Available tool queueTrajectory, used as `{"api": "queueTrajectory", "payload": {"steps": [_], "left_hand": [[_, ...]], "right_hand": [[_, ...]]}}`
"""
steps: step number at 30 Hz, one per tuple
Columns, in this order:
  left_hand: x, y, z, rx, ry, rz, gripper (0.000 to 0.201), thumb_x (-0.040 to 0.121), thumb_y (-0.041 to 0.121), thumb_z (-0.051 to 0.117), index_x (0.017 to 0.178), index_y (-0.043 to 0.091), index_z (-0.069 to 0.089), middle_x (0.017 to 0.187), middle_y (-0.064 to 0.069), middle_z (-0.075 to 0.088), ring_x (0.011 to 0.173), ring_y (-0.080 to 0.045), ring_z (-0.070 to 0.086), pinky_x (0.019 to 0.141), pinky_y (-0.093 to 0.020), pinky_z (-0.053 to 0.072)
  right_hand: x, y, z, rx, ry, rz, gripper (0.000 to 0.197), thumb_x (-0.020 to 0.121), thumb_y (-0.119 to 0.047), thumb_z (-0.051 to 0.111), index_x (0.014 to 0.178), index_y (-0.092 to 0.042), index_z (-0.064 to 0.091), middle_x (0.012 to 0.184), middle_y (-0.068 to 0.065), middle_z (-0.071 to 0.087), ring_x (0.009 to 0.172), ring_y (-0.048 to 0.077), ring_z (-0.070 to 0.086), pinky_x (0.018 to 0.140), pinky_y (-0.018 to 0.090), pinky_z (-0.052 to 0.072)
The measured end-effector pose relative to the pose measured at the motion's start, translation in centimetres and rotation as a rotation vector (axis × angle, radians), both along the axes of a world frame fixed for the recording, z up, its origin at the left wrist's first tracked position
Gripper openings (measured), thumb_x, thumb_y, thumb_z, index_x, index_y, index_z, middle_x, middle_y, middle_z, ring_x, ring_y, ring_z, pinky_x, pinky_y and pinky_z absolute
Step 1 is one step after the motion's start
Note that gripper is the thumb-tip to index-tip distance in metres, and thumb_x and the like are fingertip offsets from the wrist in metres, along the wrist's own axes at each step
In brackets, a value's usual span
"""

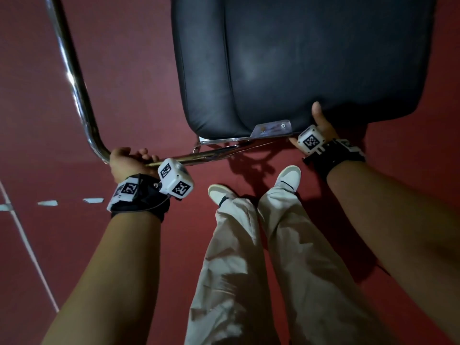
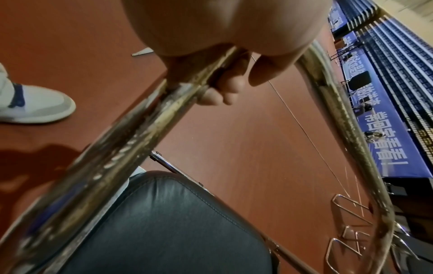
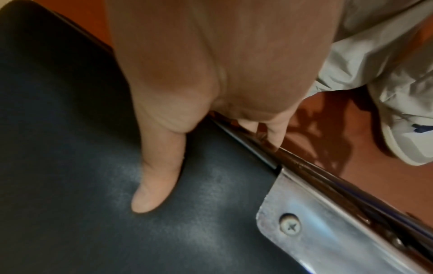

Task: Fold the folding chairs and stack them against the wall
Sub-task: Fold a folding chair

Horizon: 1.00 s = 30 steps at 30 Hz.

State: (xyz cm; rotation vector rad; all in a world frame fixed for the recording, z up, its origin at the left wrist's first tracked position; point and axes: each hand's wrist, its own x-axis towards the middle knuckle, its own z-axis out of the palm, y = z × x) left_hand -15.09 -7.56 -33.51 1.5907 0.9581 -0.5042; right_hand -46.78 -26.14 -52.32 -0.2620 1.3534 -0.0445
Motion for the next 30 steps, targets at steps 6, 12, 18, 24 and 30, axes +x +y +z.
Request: {"api": "queueTrajectory", "payload": {"steps": [6, 12, 18, 24, 30], "left_hand": [[-0.3, -0.3, 0.8, 0.006, -0.063, -0.044, 0.008, 0.088, 0.013, 0.048, 0.083, 0.011, 0.042, 0.060, -0.003, 0.048, 0.046, -0.018, 0.040, 0.051, -0.026, 0.040], [0.9, -3.3, 3.3, -0.047, -0.133, -0.109, 0.010, 0.088, 0.009, 0.045, 0.079, 0.010, 0.041, 0.058, -0.005, 0.046, 0.045, -0.020, 0.041, 0.054, -0.028, 0.044], [1.0, -7.0, 7.1, -0.106, -0.236, -0.167, 0.008, 0.084, -0.001, 0.042, 0.088, 0.004, 0.047, 0.059, -0.011, 0.048, 0.044, -0.021, 0.043, 0.055, -0.035, 0.050], [-0.9, -10.8, 11.5, -0.171, -0.324, -0.234, 0.009, 0.086, -0.004, 0.043, 0.088, 0.000, 0.051, 0.056, -0.011, 0.048, 0.042, -0.020, 0.044, 0.055, -0.036, 0.051], [-3.6, -14.4, 15.2, -0.199, -0.390, -0.356, 0.010, 0.085, -0.002, 0.044, 0.091, 0.001, 0.051, 0.058, -0.012, 0.052, 0.043, -0.021, 0.048, 0.054, -0.034, 0.052]], "right_hand": [[1.4, -0.3, 4.1, -0.035, 0.099, 0.000, 0.099, 0.024, -0.095, 0.068, 0.093, -0.025, 0.056, 0.055, -0.009, 0.067, 0.082, 0.015, 0.066, 0.074, 0.033, 0.058], [3.8, -2.9, 9.8, -0.083, 0.318, 0.083, 0.071, 0.072, -0.085, 0.055, 0.082, -0.015, 0.055, 0.054, -0.002, 0.058, 0.036, 0.012, 0.054, 0.039, 0.017, 0.044], [2.5, -7.6, 5.6, -0.202, 0.433, 0.108, 0.148, 0.017, -0.108, 0.045, 0.138, -0.022, 0.052, 0.109, 0.003, 0.074, 0.092, 0.025, 0.073, 0.091, 0.041, 0.055], [5.6, -7.9, 14.9, -0.311, 0.430, -0.102, 0.112, 0.062, -0.080, 0.068, 0.149, -0.018, 0.032, 0.144, 0.007, 0.051, 0.122, 0.029, 0.057, 0.103, 0.045, 0.048], [4.8, -8.5, 20.6, -0.373, 0.294, -0.340, 0.121, 0.047, -0.058, 0.093, 0.144, -0.017, 0.033, 0.130, 0.004, 0.052, 0.105, 0.027, 0.059, 0.086, 0.052, 0.056]]}}
